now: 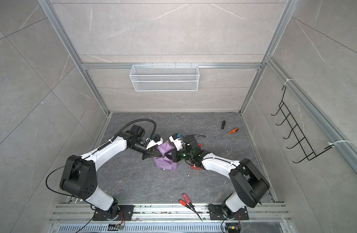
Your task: Wrap the gift box in paper
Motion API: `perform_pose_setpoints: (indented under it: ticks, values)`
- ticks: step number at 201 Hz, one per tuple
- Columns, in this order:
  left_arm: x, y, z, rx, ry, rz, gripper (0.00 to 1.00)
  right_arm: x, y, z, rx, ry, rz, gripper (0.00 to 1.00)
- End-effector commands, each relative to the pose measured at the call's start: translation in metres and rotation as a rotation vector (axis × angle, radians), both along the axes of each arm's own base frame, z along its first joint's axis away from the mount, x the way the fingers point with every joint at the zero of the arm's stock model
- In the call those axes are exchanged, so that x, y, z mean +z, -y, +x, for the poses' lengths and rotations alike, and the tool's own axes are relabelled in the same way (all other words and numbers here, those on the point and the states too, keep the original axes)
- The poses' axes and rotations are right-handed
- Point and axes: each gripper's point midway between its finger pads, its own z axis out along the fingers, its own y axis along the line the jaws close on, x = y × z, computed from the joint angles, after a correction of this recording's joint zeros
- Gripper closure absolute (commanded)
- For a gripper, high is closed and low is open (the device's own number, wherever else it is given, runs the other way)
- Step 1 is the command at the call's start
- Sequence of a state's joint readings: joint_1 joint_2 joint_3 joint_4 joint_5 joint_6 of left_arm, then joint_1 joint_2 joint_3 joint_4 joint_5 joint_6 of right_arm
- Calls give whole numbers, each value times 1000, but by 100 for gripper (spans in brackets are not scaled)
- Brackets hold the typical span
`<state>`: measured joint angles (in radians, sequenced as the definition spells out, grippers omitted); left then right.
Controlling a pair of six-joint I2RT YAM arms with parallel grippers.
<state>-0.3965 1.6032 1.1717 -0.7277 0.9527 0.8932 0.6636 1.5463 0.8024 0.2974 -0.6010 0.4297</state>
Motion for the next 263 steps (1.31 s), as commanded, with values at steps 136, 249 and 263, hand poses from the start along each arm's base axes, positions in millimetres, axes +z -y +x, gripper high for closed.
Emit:
perform_pose_setpoints:
  ticks: [136, 249, 263]
  values:
    - [-13, 24, -16, -82, -58, 13, 100, -35, 10, -19, 31, -76, -107, 87]
    - [-39, 11, -13, -51, -45, 60, 100, 17, 5, -11, 48, 29, -52, 82]
    - [-37, 11, -12, -47, -49, 63, 100, 35, 13, -11, 26, 65, -59, 79]
